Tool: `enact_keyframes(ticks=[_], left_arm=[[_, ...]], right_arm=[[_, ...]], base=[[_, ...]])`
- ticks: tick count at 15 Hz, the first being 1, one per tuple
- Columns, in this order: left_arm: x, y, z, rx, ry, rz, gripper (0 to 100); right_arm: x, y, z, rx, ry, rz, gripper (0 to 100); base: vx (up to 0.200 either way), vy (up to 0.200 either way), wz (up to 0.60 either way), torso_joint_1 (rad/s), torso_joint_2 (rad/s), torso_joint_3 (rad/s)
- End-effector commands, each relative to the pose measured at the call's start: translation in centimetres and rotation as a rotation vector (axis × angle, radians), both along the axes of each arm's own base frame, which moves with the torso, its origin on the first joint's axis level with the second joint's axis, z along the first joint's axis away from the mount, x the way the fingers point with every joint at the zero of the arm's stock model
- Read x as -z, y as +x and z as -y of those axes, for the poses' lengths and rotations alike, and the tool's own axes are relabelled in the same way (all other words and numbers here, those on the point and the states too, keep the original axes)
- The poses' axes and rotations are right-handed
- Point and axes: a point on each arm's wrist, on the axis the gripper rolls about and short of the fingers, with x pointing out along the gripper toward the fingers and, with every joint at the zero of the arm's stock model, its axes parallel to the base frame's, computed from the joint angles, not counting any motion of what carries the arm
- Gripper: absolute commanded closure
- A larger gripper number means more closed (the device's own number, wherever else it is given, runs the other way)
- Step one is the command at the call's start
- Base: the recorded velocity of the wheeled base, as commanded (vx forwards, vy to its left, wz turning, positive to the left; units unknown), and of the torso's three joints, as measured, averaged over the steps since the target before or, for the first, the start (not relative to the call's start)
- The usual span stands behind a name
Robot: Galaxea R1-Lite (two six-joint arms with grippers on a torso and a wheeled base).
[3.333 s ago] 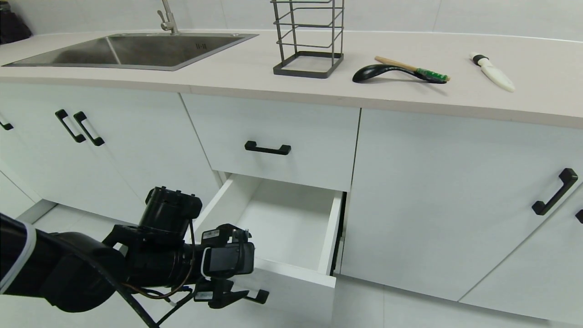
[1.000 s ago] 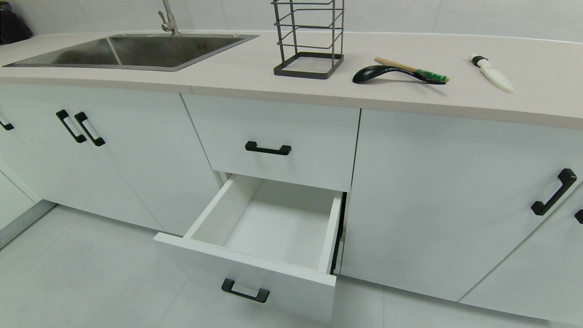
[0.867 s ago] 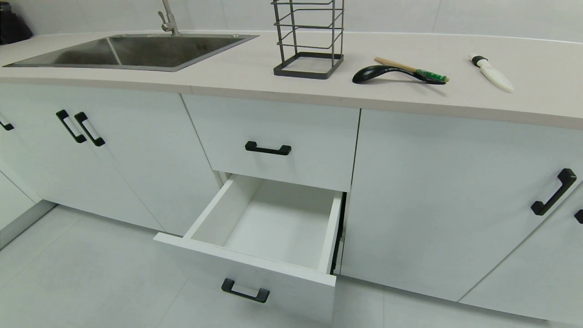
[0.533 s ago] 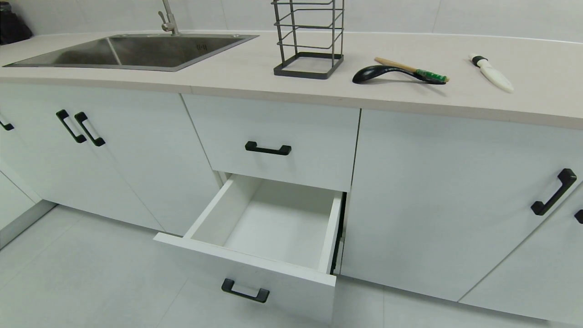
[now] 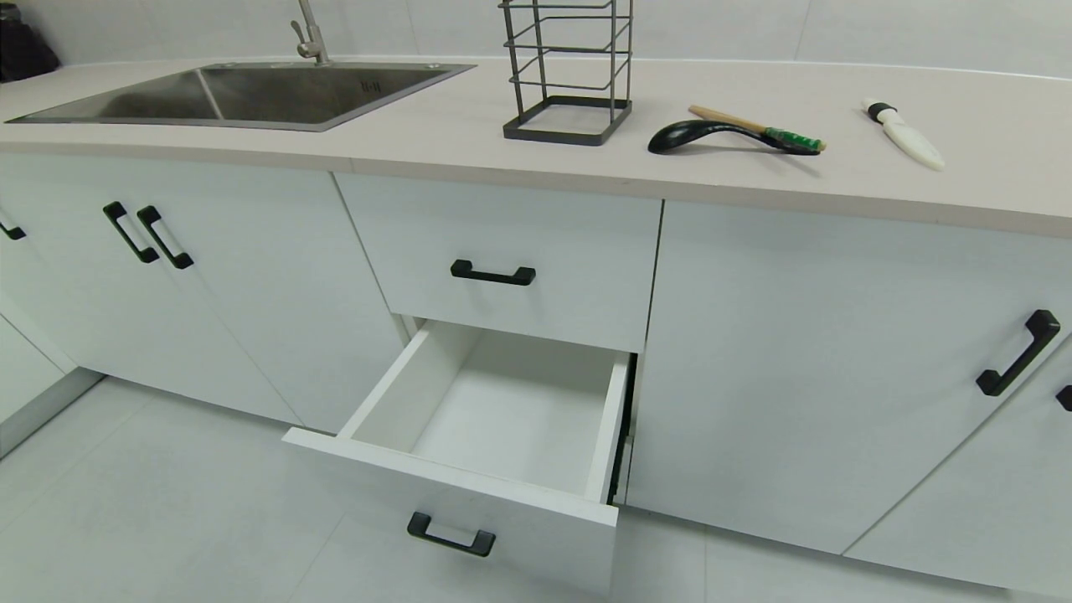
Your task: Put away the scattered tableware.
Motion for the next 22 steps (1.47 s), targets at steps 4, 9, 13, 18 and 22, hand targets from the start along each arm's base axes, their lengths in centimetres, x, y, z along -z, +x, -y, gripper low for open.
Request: enact_keyframes(ticks=[4,9,13,18,22], left_arm=[[-0.01,0.01,0.00,0.000,-0.032,0.000,0],[-0.03,0.01,0.00,-0.003,-0.029,0.002,0],[-0.03,0.01,0.00,-0.001,-0.029,0.002,0],[-0.03,0.01,0.00,-0.001,-0.031,0.002,0],[-0.03,0.01,0.00,-0.001,-0.031,0.002,0]], right_arm=[[-0.01,0.01,0.00,0.002,0.002,0.000,100],[-0.01,0.01,0.00,0.000,0.002,0.000,100],[-0.01,0.01,0.01,0.002,0.002,0.000,100],[-0.01,0.01,0.00,0.003,0.002,0.000,100],[-0.01,0.01,0.01,0.002,0.002,0.000,100]], base=[[0.000,0.000,0.00,0.000,0.00,0.000],[0.080,0.000,0.00,0.001,0.00,0.000],[0.150,0.000,0.00,0.002,0.00,-0.001],[0.000,0.000,0.00,0.000,0.00,0.000],[0.000,0.000,0.00,0.000,0.00,0.000]])
